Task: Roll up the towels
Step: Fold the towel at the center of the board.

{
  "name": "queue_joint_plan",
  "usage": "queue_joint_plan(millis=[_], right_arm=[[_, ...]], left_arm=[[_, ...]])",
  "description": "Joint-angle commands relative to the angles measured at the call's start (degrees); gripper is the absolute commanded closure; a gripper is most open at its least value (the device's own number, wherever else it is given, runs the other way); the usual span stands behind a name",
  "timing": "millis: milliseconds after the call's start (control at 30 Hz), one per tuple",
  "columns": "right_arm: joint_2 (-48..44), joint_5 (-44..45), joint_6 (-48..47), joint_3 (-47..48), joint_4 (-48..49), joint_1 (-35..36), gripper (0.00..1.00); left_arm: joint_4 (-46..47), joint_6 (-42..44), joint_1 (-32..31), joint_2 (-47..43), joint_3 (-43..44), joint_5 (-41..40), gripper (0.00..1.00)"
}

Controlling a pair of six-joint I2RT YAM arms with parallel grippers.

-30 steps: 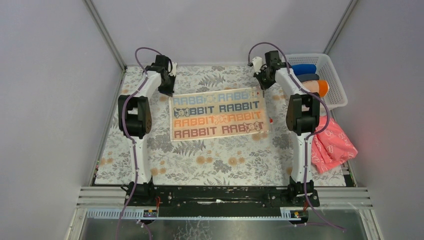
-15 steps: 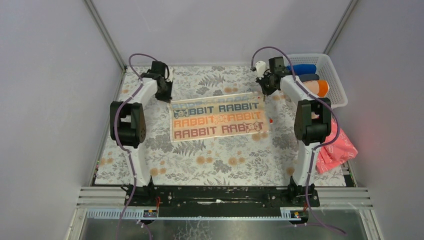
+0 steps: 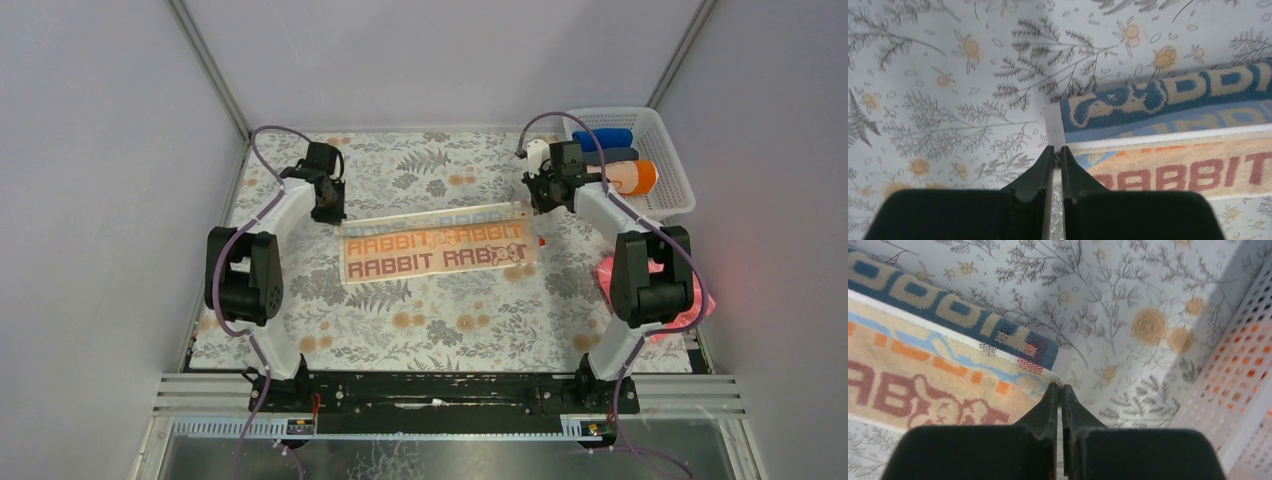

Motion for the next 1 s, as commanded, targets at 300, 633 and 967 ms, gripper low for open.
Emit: queue_joint_plan(millis=[300,633,967], right_arm=[[-13.3,8.2,17.6,-16.6,8.6,-1.2,0.96],[-9.9,9.2,21.9,-17.7,6.3,-1.2,0.98],[-9.4,10.8,24.4,-17.6,4.4,-1.2,0.94]], left_arm=[[-3.5,-11.9,-2.3,-7.7,-11.4,-13.8,1.0],[-3.2,-13.4,-3.9,-5.8,-14.4,-13.5,1.0],[-4.7,-16.0,-5.1,-6.8,-16.0,-15.4,0.99]])
